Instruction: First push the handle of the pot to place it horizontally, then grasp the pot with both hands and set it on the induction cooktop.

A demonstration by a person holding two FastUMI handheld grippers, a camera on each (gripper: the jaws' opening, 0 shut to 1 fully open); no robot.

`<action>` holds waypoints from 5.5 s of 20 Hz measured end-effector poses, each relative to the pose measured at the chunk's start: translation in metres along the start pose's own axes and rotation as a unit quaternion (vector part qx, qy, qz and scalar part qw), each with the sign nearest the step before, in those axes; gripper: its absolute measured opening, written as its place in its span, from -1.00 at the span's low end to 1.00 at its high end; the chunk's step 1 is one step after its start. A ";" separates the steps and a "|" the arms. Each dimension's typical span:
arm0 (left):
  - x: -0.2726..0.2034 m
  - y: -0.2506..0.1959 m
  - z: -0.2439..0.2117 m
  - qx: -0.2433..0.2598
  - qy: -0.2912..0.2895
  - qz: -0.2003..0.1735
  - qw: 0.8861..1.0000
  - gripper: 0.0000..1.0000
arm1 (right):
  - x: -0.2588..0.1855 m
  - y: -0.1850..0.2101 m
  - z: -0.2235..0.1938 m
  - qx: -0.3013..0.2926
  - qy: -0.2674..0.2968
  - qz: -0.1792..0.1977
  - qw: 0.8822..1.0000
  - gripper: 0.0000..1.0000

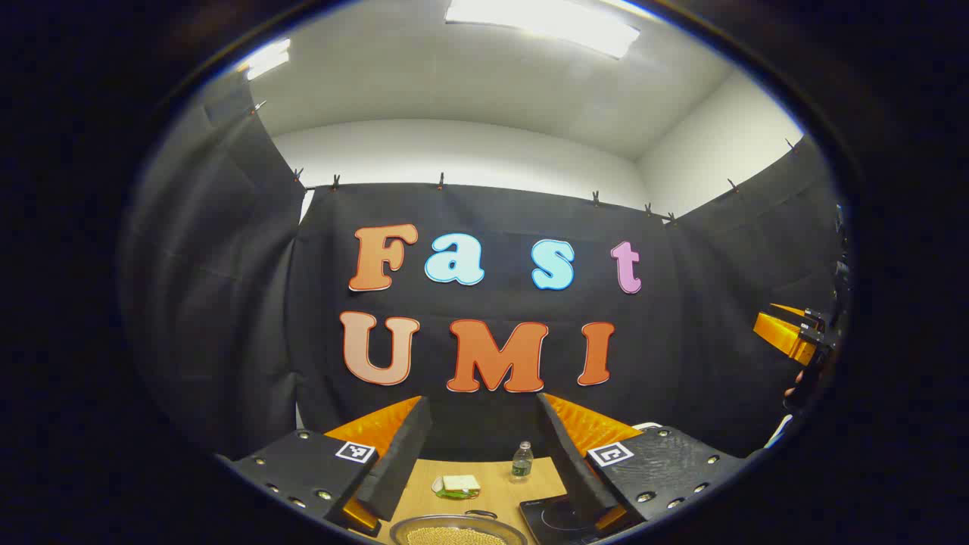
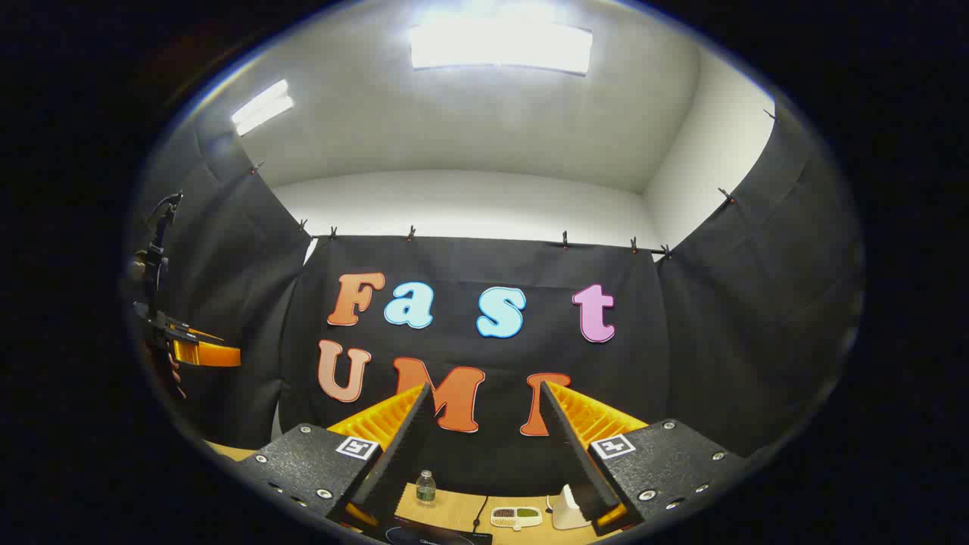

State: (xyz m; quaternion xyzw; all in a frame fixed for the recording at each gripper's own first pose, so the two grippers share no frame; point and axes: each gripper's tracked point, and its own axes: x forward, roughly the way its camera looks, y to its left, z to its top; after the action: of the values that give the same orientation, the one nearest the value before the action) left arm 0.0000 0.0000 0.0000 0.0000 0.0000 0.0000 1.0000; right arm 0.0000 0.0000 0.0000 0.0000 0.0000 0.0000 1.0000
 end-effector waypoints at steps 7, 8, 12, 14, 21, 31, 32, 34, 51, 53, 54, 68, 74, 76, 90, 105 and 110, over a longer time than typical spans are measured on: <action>-0.007 -0.006 -0.002 0.034 -0.026 0.020 0.999 0.72 | 0.005 0.005 -0.008 -0.005 0.010 0.009 1.000 0.83; -0.008 -0.008 -0.001 0.041 -0.032 0.022 0.998 0.72 | 0.005 0.005 -0.011 -0.006 0.013 0.010 1.000 0.85; -0.014 -0.011 0.011 0.049 -0.062 0.036 0.996 0.67 | 0.008 0.008 -0.014 -0.006 0.018 0.013 1.000 0.88; -0.016 -0.015 0.007 0.038 -0.058 0.034 0.997 0.67 | 0.008 0.006 -0.018 -0.009 0.023 0.009 1.000 0.92; -0.026 -0.001 -0.008 0.017 -0.031 0.044 0.998 0.67 | 0.003 0.016 -0.037 -0.013 0.045 0.023 0.999 0.89; -0.029 0.000 -0.042 0.042 -0.022 0.033 0.998 0.69 | -0.001 0.006 -0.052 0.002 0.045 0.024 0.999 0.88; -0.029 -0.002 -0.052 0.037 -0.012 0.027 0.999 0.69 | -0.003 0.005 -0.055 0.003 0.046 0.024 0.999 0.88; -0.029 -0.001 -0.071 0.031 0.013 0.019 0.999 0.69 | -0.005 0.003 -0.062 0.002 0.047 0.021 0.999 0.88; -0.086 0.011 -0.299 0.076 0.341 0.008 0.937 0.70 | -0.023 0.012 -0.138 -0.029 0.045 0.017 0.998 0.88; -0.101 0.007 -0.324 0.064 0.379 -0.001 0.923 0.51 | -0.026 0.017 -0.146 -0.029 0.048 0.022 0.998 0.89; -0.108 0.007 -0.333 0.059 0.394 0.003 0.917 0.42 | -0.028 0.019 -0.150 -0.029 0.051 0.026 0.998 0.89; -0.207 0.019 -0.449 -0.025 0.583 0.036 0.811 -0.89 | -0.040 0.038 -0.194 -0.046 0.063 0.034 0.996 0.89; -0.216 0.040 -0.475 -0.075 0.616 0.075 0.781 -0.89 | -0.043 0.037 -0.211 -0.042 0.078 0.029 0.996 0.89; -0.216 0.045 -0.481 -0.095 0.621 0.083 0.774 -0.89 | -0.044 0.038 -0.216 -0.044 0.084 0.028 0.995 0.89; -0.215 0.059 -0.492 -0.109 0.642 0.111 0.750 -0.97 | -0.047 0.052 -0.240 -0.039 0.107 0.034 0.993 0.89; -0.211 0.107 -0.497 -0.074 0.650 0.159 0.739 -0.96 | -0.044 0.052 -0.274 -0.021 0.148 0.029 0.988 0.89; -0.213 0.131 -0.499 -0.070 0.649 0.181 0.736 -0.96 | -0.044 0.059 -0.288 -0.015 0.165 0.031 0.986 0.89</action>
State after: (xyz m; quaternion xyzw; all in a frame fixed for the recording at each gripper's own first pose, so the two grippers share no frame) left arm -0.2130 0.1309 -0.4991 -0.0700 0.6486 0.1814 0.7359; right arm -0.0436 0.0588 -0.2884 -0.0148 0.1652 0.0314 0.9856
